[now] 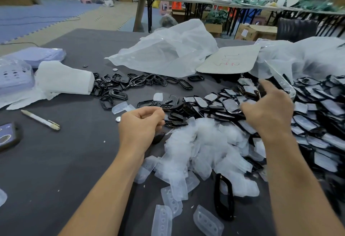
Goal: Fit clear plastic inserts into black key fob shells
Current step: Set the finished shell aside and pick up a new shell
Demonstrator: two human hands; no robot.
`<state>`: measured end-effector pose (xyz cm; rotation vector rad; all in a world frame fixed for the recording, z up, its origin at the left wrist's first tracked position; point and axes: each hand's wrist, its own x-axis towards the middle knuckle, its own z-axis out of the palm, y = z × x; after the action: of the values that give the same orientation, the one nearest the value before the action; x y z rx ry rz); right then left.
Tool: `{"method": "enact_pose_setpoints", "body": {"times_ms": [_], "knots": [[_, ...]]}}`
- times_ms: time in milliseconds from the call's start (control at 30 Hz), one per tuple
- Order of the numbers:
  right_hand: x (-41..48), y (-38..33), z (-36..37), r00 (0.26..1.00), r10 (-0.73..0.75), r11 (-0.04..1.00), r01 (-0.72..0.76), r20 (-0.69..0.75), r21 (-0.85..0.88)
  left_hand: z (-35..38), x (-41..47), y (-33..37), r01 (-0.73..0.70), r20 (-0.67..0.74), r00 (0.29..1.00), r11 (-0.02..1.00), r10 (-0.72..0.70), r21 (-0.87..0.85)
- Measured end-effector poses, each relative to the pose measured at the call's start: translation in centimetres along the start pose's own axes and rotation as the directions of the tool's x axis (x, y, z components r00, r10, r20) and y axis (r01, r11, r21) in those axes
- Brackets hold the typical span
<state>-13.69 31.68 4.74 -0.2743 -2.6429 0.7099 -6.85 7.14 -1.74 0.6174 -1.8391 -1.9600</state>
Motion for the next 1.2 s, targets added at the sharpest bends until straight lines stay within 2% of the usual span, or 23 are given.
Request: {"method": "enact_pose_setpoints", "body": {"times_ms": [67, 100, 233, 333, 400, 500, 667, 800, 867, 967, 1067, 1133, 1200], "knots": [[-1.1, -0.7, 0.9, 0.999, -0.028, 0.997, 0.031, -0.043, 0.076, -0.2, 0.0, -0.1, -0.112, -0.055, 0.991, 0.973, 0.125, 0.2], [-1.9, -1.3, 1.7, 0.997, -0.07, 0.991, 0.073, -0.031, 0.113, -0.4, -0.1, -0.1, -0.163, -0.034, 0.983, 0.936, 0.183, 0.312], [-5.7, -3.5, 5.6, 0.949, -0.272, 0.942, 0.229, 0.161, 0.244, 0.0, -0.1, -0.7, -0.347, 0.203, 0.938, 0.717, 0.282, 0.605], [-7.1, -4.3, 7.6, 0.881, -0.365, 0.92, 0.292, 0.301, 0.262, 0.4, 0.5, -1.1, -0.447, 0.327, 0.894, 0.564, 0.305, 0.695], [-7.5, -4.7, 8.3, 0.828, -0.415, 0.906, 0.336, 0.377, 0.259, 0.5, 0.6, -1.3, -0.494, 0.391, 0.869, 0.501, 0.303, 0.711], [-8.0, -4.8, 9.1, 0.756, -0.506, 0.859, 0.485, 0.416, 0.165, 0.4, 0.7, -1.3, -0.441, 0.302, 0.893, 0.521, 0.333, 0.731], [-7.9, -5.0, 8.8, 0.844, -0.453, 0.888, 0.4, 0.289, 0.226, 0.2, 0.8, -1.2, -0.319, 0.159, 0.931, 0.522, 0.329, 0.791], [-8.2, -5.2, 8.2, 0.889, -0.43, 0.872, 0.365, 0.156, 0.326, -0.1, 1.1, -1.2, -0.305, 0.101, 0.913, 0.495, 0.396, 0.813], [-8.3, -5.2, 7.8, 0.922, -0.378, 0.856, 0.313, 0.085, 0.411, 0.1, 1.0, -1.4, -0.357, 0.128, 0.877, 0.449, 0.463, 0.819], [-7.9, -4.9, 7.4, 0.966, -0.259, 0.836, 0.218, 0.012, 0.503, 0.6, 0.4, -1.3, -0.483, 0.184, 0.808, 0.451, 0.56, 0.75], [-7.1, -4.3, 7.2, 0.991, -0.134, 0.818, 0.119, -0.015, 0.563, 1.2, 0.0, -1.5, -0.515, 0.345, 0.845, 0.447, 0.409, 0.732], [-6.8, -4.2, 7.2, 0.994, -0.106, 0.803, 0.086, 0.0, 0.59, 1.4, 0.5, -1.7, -0.519, 0.419, 0.849, 0.361, 0.322, 0.774], [-6.9, -4.2, 7.0, 0.994, -0.11, 0.756, 0.074, 0.014, 0.65, 1.6, 1.0, -1.4, -0.522, 0.39, 0.841, 0.368, 0.375, 0.77]]}}
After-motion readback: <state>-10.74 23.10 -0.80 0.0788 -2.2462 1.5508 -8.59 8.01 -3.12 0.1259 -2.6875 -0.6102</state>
